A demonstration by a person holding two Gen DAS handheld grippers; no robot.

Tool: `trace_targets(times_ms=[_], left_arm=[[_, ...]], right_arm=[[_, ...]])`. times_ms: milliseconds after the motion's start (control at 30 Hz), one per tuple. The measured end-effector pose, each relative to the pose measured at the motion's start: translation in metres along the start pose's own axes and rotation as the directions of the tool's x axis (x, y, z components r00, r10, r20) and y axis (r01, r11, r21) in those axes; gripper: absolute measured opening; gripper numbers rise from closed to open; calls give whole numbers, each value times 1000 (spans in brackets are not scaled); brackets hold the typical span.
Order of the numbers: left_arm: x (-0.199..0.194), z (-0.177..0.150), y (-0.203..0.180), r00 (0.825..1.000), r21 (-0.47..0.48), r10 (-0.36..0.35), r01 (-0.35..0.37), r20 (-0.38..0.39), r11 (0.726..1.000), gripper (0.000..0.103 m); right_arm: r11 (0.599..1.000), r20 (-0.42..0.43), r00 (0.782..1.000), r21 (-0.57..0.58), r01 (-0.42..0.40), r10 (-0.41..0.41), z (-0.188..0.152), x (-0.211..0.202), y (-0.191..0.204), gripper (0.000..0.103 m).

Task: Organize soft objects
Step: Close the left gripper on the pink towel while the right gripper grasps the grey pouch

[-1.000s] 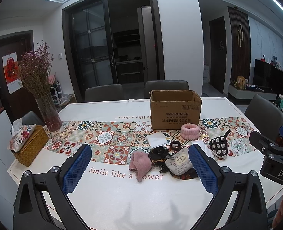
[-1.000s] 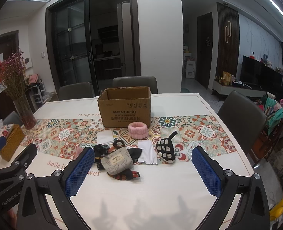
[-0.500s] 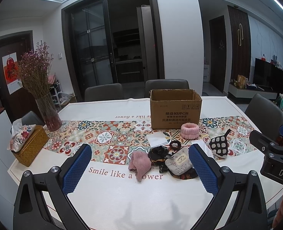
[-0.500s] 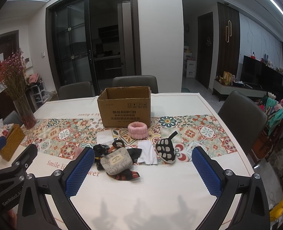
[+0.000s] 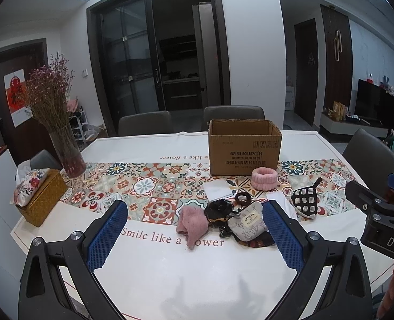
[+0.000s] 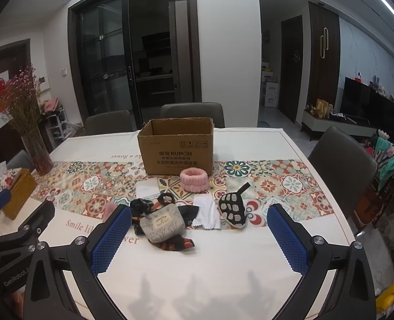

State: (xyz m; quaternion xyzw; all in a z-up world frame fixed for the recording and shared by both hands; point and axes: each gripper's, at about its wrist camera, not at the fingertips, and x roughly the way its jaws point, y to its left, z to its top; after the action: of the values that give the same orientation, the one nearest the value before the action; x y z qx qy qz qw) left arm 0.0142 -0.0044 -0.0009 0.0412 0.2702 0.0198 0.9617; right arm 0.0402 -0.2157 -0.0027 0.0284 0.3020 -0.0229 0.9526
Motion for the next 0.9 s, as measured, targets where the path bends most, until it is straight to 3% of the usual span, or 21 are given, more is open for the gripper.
trace_targets(times_ms=[633,900], left_arm=[[12,-13,-14,991,-47,107,-111,-85,993,103],[45,-3,2,992,-19,66,-68,-105,997,102]], right_arm=[[990,-70,988,-22,-140,138,-2,40,-8,102],[993,-101,988,-15,-117,115,3,69,16,102]])
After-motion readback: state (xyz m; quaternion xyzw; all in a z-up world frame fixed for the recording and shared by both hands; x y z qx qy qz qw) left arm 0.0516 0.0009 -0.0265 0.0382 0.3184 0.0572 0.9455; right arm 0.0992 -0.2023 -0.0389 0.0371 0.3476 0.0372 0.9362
